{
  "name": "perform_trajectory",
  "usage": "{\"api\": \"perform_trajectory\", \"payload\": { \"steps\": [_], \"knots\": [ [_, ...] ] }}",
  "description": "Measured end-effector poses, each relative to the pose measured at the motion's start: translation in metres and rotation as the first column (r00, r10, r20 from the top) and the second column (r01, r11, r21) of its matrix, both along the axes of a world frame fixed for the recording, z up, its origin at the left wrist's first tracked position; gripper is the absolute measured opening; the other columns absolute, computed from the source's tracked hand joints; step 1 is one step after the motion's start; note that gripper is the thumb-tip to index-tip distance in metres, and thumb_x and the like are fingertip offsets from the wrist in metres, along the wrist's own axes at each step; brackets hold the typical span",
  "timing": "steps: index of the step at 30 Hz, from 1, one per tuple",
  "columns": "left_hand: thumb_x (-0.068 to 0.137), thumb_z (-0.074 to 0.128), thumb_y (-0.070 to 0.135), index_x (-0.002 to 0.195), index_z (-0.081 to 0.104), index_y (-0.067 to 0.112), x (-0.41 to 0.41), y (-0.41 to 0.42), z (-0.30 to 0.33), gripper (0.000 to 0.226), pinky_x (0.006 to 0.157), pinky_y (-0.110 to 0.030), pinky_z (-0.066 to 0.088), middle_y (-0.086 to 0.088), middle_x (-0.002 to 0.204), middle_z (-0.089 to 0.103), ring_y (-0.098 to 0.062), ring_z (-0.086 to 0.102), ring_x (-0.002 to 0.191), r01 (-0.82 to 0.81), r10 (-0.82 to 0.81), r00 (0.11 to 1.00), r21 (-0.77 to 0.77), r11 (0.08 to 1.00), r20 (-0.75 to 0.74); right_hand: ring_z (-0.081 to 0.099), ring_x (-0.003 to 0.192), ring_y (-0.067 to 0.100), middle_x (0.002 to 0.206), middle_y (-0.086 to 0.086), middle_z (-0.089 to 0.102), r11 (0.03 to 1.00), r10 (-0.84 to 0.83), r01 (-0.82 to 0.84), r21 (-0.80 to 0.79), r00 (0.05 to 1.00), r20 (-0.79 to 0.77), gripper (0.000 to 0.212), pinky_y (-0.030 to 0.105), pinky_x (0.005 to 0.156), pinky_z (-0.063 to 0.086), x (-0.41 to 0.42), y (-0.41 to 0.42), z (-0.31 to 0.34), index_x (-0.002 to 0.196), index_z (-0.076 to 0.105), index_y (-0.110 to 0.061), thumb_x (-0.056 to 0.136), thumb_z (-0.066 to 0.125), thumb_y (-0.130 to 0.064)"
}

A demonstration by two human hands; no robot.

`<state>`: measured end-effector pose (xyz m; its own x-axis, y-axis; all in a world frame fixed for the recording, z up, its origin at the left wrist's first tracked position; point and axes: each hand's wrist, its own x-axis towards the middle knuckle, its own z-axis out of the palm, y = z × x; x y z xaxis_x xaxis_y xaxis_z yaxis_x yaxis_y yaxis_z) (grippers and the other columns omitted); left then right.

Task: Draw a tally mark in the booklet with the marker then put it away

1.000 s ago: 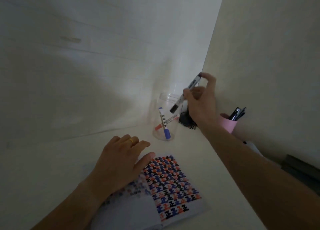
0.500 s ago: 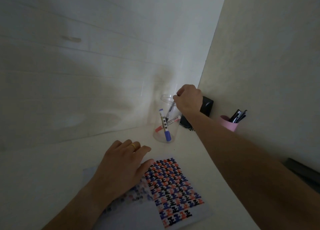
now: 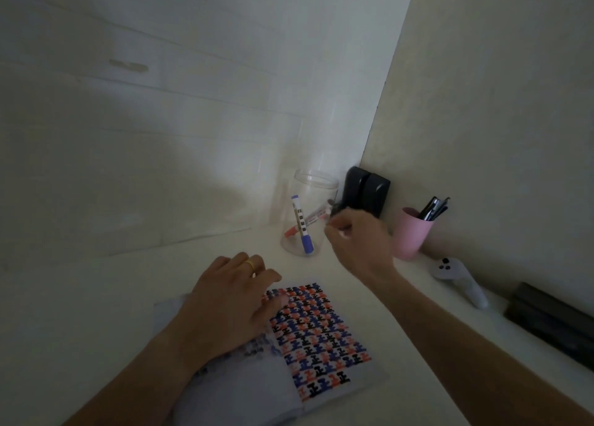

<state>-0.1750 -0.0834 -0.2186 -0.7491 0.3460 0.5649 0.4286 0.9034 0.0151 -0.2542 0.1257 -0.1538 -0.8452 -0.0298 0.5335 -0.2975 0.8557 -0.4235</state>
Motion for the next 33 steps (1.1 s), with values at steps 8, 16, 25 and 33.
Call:
{"api": "perform_trajectory", "payload": {
  "steps": [8,16,25,33],
  "knots": [
    [0.091,0.025,0.069,0.117,0.062,0.030,0.002,0.007,-0.007,0.060,0.081,-0.034,0.045,0.004,0.115,0.062,-0.013,0.055,0.100,0.059,-0.052,0.985,-0.038,0.998,0.165,0.047,0.126,0.016,0.137,-0.005,0.054,0.982,-0.039,-0.016,0.189,0.958,0.283,0.041,0.036,0.103,0.043,0.084,0.048,-0.071,0.128,0.058,-0.032,0.097,0.043,-0.055],
    [0.084,0.025,0.077,0.128,0.050,0.042,0.000,0.014,-0.006,0.062,0.094,-0.034,0.043,0.010,0.132,0.051,-0.010,0.047,0.114,0.075,-0.033,0.935,-0.104,0.992,0.354,0.048,0.121,0.020,0.129,-0.002,0.057,0.974,-0.041,-0.013,0.225,0.971,0.235,0.041,0.037,0.099,0.045,0.094,0.058,-0.089,0.123,0.060,-0.031,0.095,0.045,-0.057],
    [0.080,0.024,0.080,0.130,0.047,0.046,-0.002,0.015,-0.006,0.065,0.097,-0.037,0.043,0.013,0.135,0.048,-0.007,0.044,0.118,0.074,-0.024,0.908,-0.103,0.992,0.419,0.046,0.123,0.020,0.131,-0.002,0.055,0.981,-0.032,-0.020,0.194,0.965,0.260,0.039,0.037,0.100,0.043,0.088,0.062,-0.093,0.124,0.060,-0.032,0.095,0.047,-0.055],
    [0.081,0.024,0.080,0.131,0.047,0.045,-0.001,0.014,-0.004,0.066,0.097,-0.039,0.044,0.013,0.135,0.048,-0.007,0.044,0.119,0.084,-0.032,0.908,-0.107,0.991,0.419,0.047,0.123,0.019,0.132,-0.002,0.056,0.988,-0.019,-0.022,0.156,0.967,0.253,0.039,0.037,0.100,0.043,0.087,0.063,-0.095,0.122,0.062,-0.032,0.094,0.048,-0.056]
  ]
}}
